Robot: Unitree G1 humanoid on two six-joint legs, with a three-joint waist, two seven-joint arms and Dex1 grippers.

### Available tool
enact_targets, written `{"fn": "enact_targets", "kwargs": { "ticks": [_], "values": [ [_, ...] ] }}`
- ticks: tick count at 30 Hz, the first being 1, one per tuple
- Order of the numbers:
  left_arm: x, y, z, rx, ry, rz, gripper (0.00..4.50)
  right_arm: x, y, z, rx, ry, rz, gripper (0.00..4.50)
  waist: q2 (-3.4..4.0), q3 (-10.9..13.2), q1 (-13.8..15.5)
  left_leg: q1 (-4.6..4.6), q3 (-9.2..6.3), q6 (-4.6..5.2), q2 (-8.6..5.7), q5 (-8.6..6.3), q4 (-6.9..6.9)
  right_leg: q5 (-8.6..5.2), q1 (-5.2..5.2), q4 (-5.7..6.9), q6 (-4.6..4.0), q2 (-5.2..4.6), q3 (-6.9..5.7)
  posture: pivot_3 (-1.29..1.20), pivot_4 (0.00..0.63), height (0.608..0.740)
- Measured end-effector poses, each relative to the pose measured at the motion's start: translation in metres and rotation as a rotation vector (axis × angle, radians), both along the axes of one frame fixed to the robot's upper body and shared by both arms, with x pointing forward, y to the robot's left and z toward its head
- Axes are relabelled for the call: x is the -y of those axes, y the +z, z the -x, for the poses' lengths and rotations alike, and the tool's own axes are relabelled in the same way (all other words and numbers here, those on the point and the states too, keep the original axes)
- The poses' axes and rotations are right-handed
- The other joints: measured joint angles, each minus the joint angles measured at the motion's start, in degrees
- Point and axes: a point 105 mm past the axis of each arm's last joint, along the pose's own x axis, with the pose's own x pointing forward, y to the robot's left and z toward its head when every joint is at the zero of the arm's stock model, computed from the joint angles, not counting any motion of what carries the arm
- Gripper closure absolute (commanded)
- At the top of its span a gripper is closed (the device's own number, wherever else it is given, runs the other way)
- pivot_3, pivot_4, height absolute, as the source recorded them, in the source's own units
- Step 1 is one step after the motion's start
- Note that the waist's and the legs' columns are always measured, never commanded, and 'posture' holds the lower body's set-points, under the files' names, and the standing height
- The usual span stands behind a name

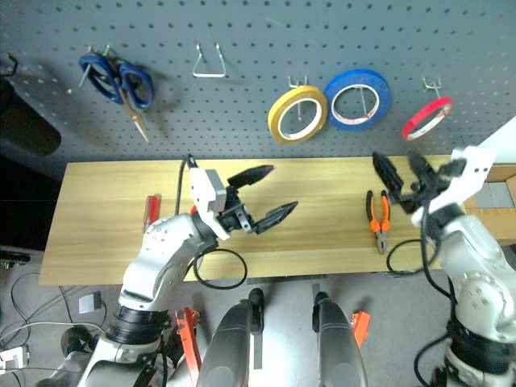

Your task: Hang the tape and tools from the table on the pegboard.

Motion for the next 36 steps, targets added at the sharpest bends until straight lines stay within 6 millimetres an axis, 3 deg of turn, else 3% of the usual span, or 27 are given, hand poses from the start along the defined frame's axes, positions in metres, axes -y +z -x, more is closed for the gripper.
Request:
{"fn": "enact_targets", "kwargs": {
  "ticks": [3, 5, 7, 15, 17, 26, 36],
  "values": [
    [-0.017, -0.030, 0.007, -0.098, 0.010, -0.078, 0.00, -0.005, -0.045, 0.008, -0.198, 0.006, 0.086, 0.38, -0.01, -0.02, -0.32, 0.00, 0.02, 0.00, 0.03, 0.00, 0.01, -0.01, -0.03, -0.04, 0.01, -0.01, 0.07, 0.04, 0.464, 0.740],
    [-0.019, -0.039, 0.011, -0.134, -0.008, -0.110, 0.00, 0.000, -0.068, -0.002, -0.300, -0.061, 0.163, 0.38, -0.01, -0.02, -0.58, -0.02, 0.05, 0.07, 0.03, 0.03, 0.01, 0.02, -0.13, -0.02, 0.04, -0.02, 0.11, 0.04, 0.464, 0.740],
    [-0.022, -0.043, 0.013, -0.150, -0.021, -0.138, 0.00, 0.007, -0.078, -0.014, -0.344, -0.131, 0.197, 0.38, -0.01, -0.02, -0.65, -0.02, 0.09, 0.35, 0.03, 0.09, -0.02, 0.17, -0.18, -0.02, 0.05, -0.02, 0.08, 0.05, 0.465, 0.740],
    [-0.024, -0.045, 0.016, -0.168, -0.031, -0.164, 0.00, 0.034, -0.076, -0.056, -0.368, -0.326, 0.251, 0.38, -0.01, -0.03, -0.38, -0.29, 0.12, 0.29, -0.01, 0.24, -0.12, 0.25, -0.38, -0.09, 0.05, 0.12, 0.06, 0.05, 0.466, 0.740],
    [-0.024, -0.045, 0.016, -0.170, -0.031, -0.164, 0.00, 0.036, -0.079, -0.060, -0.382, -0.337, 0.248, 0.02, -0.01, -0.03, -0.23, -0.52, 0.09, 0.24, -0.02, 0.27, -0.07, 0.25, -0.55, -0.05, 0.05, 0.12, -0.01, 0.05, 0.468, 0.740],
    [-0.023, -0.046, 0.018, -0.178, -0.026, -0.162, 0.00, 0.028, -0.083, -0.061, -0.428, -0.294, 0.218, 0.01, -0.01, -0.03, -0.19, -0.86, 0.09, 0.23, -0.01, 0.28, 0.11, 0.26, -0.85, 0.01, 0.06, 0.11, -0.02, 0.05, 0.473, 0.740],
    [-0.021, -0.046, 0.018, -0.182, -0.025, -0.154, 0.00, 0.043, -0.095, -0.071, -0.484, -0.346, 0.311, 0.01, -0.01, -0.03, -0.24, -0.86, 0.10, 0.26, -0.01, 0.29, 0.18, 0.29, -0.85, 0.04, 0.09, 0.14, 0.01, 0.06, 0.475, 0.740]
  ]
}}
